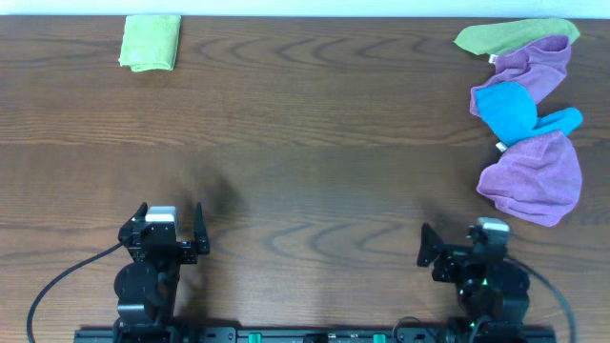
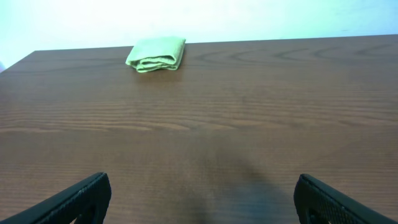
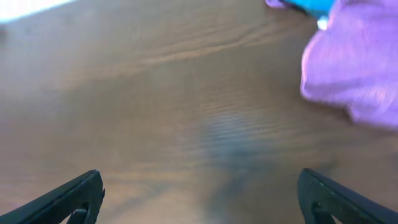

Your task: Fold the cloth

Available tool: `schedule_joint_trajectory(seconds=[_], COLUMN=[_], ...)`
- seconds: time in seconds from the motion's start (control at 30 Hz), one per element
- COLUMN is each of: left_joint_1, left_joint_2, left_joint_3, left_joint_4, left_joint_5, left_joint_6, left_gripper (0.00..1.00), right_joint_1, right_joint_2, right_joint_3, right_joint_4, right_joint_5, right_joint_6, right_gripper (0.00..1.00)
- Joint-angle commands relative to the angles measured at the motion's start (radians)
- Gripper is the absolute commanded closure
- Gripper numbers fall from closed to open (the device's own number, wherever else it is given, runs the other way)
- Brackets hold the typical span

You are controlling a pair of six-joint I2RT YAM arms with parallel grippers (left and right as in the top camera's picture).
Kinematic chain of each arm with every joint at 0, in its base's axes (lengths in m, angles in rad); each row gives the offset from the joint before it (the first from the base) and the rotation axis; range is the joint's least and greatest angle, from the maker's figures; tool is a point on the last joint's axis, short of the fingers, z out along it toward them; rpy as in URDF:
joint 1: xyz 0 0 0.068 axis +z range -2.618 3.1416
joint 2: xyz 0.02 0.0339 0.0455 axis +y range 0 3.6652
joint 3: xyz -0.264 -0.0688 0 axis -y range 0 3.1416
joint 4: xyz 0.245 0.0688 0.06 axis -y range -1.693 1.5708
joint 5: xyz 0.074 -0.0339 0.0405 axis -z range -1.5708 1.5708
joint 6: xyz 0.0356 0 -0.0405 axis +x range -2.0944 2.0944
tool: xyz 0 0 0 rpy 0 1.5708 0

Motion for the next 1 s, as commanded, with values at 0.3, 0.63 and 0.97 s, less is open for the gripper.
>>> schedule_joint_trajectory(seconds=[0.3, 0.63, 0.97], left_joint_1=[-0.001, 0.000, 0.000], left_joint_2=[-0.006, -0.006, -0.006], left_joint_3=[-0.025, -0.025, -0.025], left_joint_4=[-0.006, -0.006, -0.006], left_joint_5=[-0.001, -0.001, -0.001], left_joint_6=[0.021, 0.021, 0.021], left_gripper=[0.05, 0.05, 0.05], right_joint_1=[-0.048, -0.227, -0.362], right_joint_2=[0.041, 0.436, 0.942], right_joint_3=[-0.008, 0.053, 0.327], right_joint_4=[0.149, 0.391, 0.451], right_joint_5=[0.146, 0.026, -0.008], right_joint_6=[0.443, 0.368, 0.201], right_gripper=[0.01, 0.01, 0.02])
